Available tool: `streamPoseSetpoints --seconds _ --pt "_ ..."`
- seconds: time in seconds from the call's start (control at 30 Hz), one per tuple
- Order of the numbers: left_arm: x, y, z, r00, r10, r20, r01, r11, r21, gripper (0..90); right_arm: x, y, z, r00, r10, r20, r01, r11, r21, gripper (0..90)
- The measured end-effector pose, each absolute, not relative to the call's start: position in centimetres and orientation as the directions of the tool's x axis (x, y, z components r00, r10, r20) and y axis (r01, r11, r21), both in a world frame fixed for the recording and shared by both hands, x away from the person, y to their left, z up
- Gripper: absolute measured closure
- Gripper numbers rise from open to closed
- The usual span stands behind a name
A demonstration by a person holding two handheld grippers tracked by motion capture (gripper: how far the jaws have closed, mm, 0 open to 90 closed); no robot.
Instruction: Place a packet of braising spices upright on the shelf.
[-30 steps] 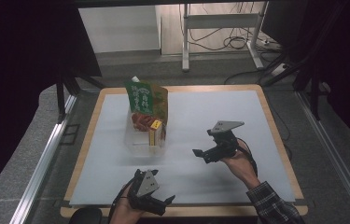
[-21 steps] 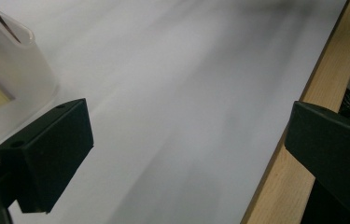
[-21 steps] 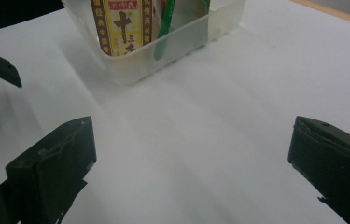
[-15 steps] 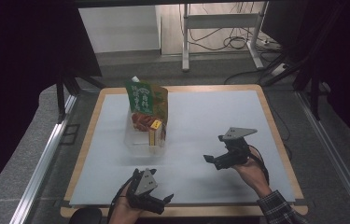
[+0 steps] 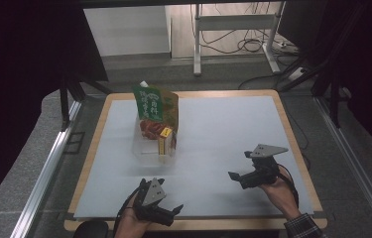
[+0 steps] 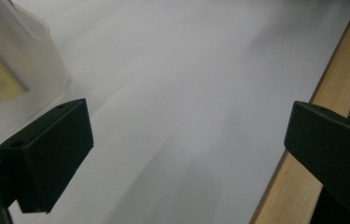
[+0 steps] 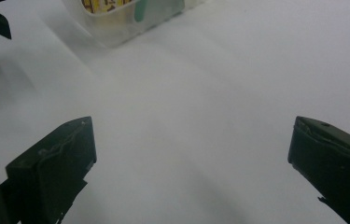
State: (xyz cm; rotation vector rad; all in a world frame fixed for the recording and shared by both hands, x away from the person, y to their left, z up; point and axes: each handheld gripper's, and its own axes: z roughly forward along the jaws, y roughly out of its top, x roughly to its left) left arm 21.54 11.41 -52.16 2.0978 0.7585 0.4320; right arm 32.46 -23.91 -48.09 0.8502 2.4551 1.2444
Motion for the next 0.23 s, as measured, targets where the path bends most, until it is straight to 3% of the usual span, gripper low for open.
streamPoseSetpoints --seconds 0.23 --pt "21.62 11.35 -52.19 0.756 0.653 0.036 0.364 -0.466 0.806 0.9 32.45 -24.70 -48.87 -0.783 0.621 0.035 0.401 0.462 0.791 0.9"
